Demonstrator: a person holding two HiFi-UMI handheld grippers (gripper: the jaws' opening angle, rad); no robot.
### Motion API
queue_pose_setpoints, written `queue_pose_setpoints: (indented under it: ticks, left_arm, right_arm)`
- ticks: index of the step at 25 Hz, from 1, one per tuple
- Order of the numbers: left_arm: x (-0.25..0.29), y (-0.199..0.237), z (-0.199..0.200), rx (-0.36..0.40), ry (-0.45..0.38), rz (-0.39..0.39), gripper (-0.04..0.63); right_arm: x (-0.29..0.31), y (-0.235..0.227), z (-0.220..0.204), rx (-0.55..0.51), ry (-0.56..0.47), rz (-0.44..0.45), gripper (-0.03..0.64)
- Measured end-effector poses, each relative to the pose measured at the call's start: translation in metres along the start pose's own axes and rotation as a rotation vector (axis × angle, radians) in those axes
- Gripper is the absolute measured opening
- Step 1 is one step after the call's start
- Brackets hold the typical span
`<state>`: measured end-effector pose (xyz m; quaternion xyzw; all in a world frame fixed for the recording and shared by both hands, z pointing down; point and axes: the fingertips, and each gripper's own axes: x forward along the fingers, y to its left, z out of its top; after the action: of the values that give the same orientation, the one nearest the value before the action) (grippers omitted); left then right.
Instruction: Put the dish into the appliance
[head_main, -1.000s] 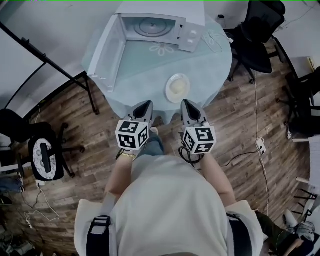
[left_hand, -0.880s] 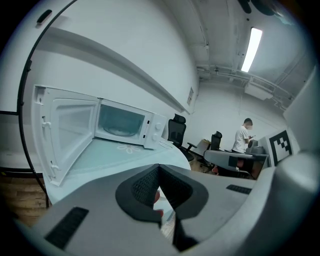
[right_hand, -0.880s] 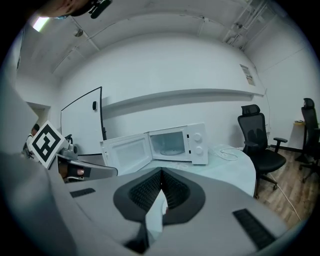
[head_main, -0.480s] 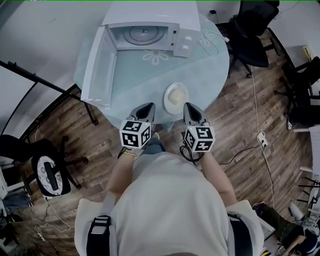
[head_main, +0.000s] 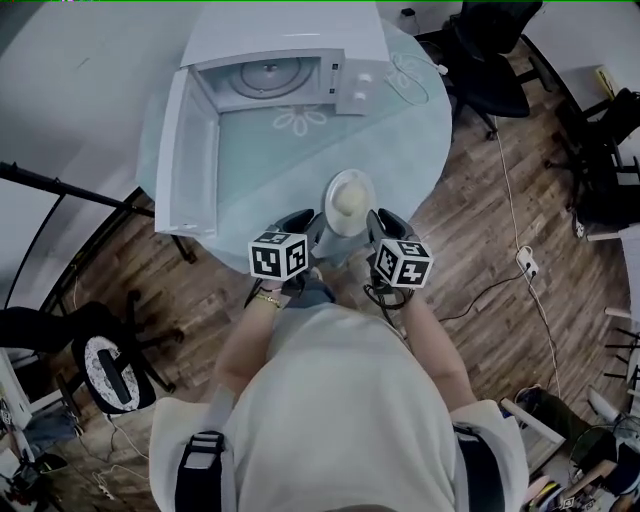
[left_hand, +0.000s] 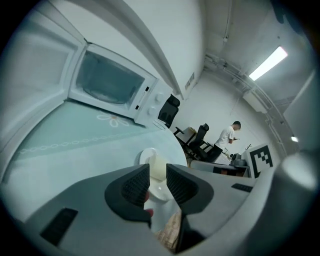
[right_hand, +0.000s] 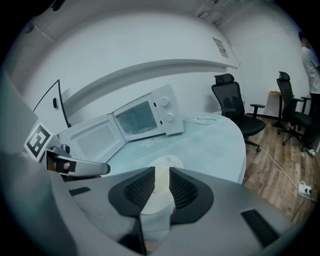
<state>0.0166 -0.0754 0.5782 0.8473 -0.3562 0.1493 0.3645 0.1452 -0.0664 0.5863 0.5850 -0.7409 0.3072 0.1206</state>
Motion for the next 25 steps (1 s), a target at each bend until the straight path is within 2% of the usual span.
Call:
queue_pose_setpoints:
  ticks: [5, 13, 25]
  left_arm:
    - [0.025, 0.011, -0.010, -0.084, 0.076, -0.039, 0.135]
    - [0.053, 0.028, -0.033, -0.094, 0.205, -0.045, 0.141]
    - [0.075, 0.027, -0.035, -0.107, 0.273, -0.098, 0.141]
  right_arm:
    - [0.018, -0.020, -0.019, 0.079, 0.077, -0.033, 0.091]
    - [0.042, -0.031, -0.035, 0.111, 0.169, -0.041, 0.091]
    - [0.058, -0.040, -0.045, 0.171, 0.222, -0.062, 0.095]
